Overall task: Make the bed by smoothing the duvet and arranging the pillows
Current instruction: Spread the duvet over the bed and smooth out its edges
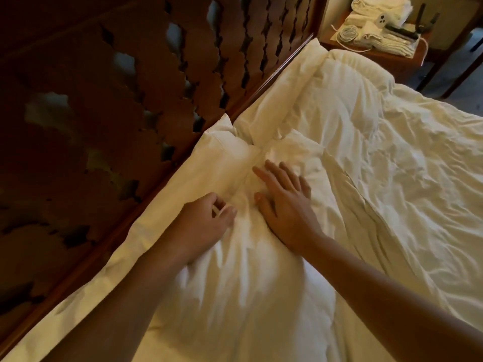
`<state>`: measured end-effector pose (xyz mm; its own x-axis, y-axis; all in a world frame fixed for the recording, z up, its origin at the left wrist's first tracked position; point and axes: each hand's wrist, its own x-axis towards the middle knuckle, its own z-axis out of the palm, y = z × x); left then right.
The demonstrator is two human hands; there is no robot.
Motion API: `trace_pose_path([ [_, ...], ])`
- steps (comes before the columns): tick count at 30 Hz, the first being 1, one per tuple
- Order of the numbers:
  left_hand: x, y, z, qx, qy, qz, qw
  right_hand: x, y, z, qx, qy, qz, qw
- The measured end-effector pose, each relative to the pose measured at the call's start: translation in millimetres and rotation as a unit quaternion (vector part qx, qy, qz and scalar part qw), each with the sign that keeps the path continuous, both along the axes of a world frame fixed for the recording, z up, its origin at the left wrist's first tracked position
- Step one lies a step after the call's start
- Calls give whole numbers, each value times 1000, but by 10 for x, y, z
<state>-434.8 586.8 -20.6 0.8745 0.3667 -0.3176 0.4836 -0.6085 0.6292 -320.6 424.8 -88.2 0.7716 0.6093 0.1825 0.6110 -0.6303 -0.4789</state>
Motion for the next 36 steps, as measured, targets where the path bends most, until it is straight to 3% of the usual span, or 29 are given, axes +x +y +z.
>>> trace_pose_path([
  [7,-852,127,-28,-51,56,8,997,110,133,-76,-82,80,47,992],
  [10,-1051,132,-64,-73,30,40,996,28,247,20,-152,54,35,986],
  [14,-1259,143,-130,-74,-11,104,992,-629,440,316,-94,108,46,989],
  [18,-1494,165,-252,-126,-55,88,987,-1206,393,387,-106,97,73,987],
  [24,-1683,276,-323,6,-124,77,989,-1345,332,311,-67,125,125,982],
  [30,-1651,424,-338,85,-21,59,994,-1373,236,265,-30,122,141,982],
  [33,-1438,287,-252,140,32,94,985,-1261,122,264,20,109,85,990],
  [36,-1101,47,-100,212,-39,122,969,-918,-43,245,86,81,-62,991],
])
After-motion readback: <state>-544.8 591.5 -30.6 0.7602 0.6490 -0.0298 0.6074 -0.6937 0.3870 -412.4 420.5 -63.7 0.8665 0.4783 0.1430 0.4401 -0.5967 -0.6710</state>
